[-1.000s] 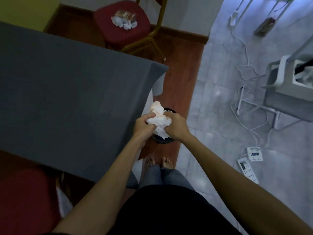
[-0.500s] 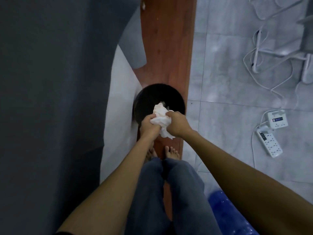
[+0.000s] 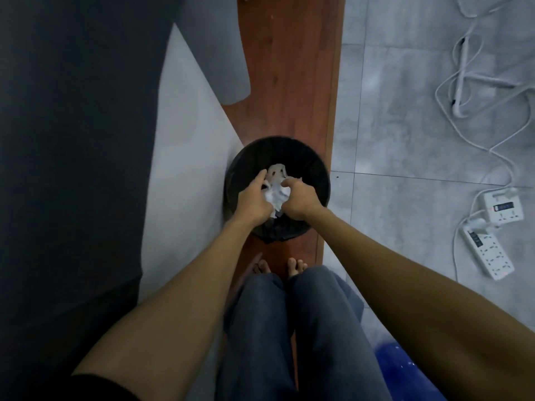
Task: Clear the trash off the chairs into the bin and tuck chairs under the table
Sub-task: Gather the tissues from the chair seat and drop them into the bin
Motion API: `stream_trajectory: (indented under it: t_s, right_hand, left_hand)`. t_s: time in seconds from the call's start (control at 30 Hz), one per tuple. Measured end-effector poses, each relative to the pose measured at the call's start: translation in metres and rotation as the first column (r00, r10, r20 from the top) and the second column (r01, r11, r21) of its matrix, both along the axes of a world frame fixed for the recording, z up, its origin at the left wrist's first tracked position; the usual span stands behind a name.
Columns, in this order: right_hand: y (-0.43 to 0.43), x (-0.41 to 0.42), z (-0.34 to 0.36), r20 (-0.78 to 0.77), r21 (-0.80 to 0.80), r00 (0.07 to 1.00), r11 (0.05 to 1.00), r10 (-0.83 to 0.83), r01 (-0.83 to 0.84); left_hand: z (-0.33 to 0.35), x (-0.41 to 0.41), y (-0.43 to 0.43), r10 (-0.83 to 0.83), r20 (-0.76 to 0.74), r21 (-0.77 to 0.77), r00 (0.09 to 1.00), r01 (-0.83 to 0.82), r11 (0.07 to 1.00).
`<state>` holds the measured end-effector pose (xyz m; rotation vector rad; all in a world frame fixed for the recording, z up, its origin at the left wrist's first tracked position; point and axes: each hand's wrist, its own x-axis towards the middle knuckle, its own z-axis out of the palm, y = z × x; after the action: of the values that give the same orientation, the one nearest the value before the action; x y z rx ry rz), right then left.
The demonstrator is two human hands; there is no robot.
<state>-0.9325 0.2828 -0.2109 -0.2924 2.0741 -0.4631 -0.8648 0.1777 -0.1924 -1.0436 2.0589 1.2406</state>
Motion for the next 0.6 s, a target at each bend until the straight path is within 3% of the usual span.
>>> stream_trajectory:
  t_s: [0.17, 0.43, 0.6]
  right_hand:
    - [0.006, 0.018, 0.099, -0.016, -0.07, 0.996, 0.993, -0.092, 0.09]
    - [0.021, 0.061, 0.285, 0.014, -0.21, 0.996, 0.973, -0.09, 0.091]
    - [0.018, 0.096, 0.365, -0.028, -0.318, 0.999, 0.948, -0.017, 0.008]
  left_hand:
    - [0.087, 0.017, 0.013, -0.002, -0.093, -0.01, 0.996, 0.001, 1.0]
    - [0.273, 0.08, 0.041, -0.045, -0.2, -0.046, 0.979, 0.036, 0.998]
    - [0.367, 0.141, 0.036, 0.048, -0.289, -0.111, 0.956, -0.083, 0.99]
